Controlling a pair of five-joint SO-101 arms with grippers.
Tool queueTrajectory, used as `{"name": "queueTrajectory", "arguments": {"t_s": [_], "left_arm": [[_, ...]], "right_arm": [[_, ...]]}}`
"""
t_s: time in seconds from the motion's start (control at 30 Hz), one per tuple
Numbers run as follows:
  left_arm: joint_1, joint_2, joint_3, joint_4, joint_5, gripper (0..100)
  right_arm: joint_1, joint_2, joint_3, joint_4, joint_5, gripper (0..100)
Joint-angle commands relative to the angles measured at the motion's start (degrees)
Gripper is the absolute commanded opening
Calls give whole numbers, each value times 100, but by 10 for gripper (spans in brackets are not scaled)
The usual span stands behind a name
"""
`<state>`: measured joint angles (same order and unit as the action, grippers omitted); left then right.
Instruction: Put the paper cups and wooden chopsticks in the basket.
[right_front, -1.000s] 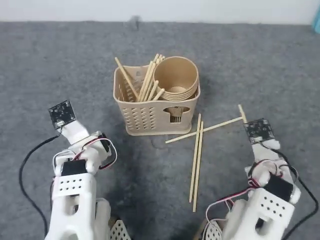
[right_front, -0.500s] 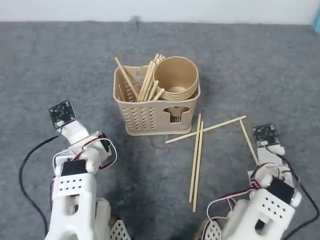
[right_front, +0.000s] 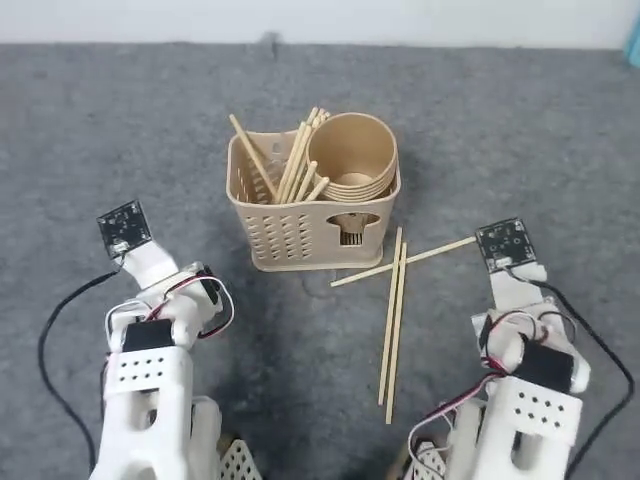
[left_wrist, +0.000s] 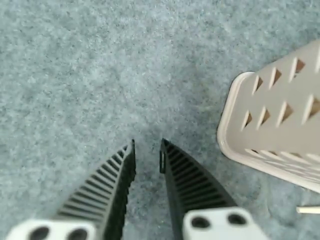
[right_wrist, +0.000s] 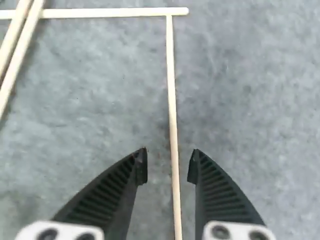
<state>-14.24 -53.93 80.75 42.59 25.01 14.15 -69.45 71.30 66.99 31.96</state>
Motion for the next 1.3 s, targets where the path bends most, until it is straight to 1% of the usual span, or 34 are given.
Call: {"name": "queueTrajectory", "arguments": {"t_s": [0.0, 0.07, 0.2, 0.3, 0.4, 0.63, 0.7, 0.73, 0.8, 0.87, 0.93, 1.0, 1.27], "left_arm": [[-9, 9, -207, -114, 26, 81], [-9, 9, -207, -114, 26, 81], [0, 9, -207, -132, 26, 81], [0, 9, -207, -123, 26, 81], [0, 9, -207, -123, 26, 81], [0, 9, -207, -141, 26, 81], [0, 9, -207, -141, 26, 81], [0, 9, -207, -149, 26, 81], [18, 9, -207, -149, 26, 81], [105, 9, -207, -149, 26, 81], [158, 9, -207, -149, 26, 81], [149, 9, -207, -149, 26, 81], [149, 9, -207, -149, 18, 81]], "right_arm": [[-57, 664, -378, -470, -62, 136], [-57, 1253, -501, -708, -79, 136], [-48, 2404, -1011, -1174, -571, 136], [-75, 3064, -1301, -1481, -607, 136], [-57, 3644, -1380, -2018, -580, 136], [-40, 5138, -1380, -2993, 97, 136], [-31, 5490, -1380, -3187, 264, 114], [13, 5596, -1398, -3204, 343, 87], [40, 5569, -1407, -3196, 396, 6], [101, 5446, -1398, -3196, 387, 20], [198, 5279, -1398, -3099, 387, 5], [268, 5007, -1398, -2905, 404, 9], [330, 2976, -1398, -1569, 290, 9]]}}
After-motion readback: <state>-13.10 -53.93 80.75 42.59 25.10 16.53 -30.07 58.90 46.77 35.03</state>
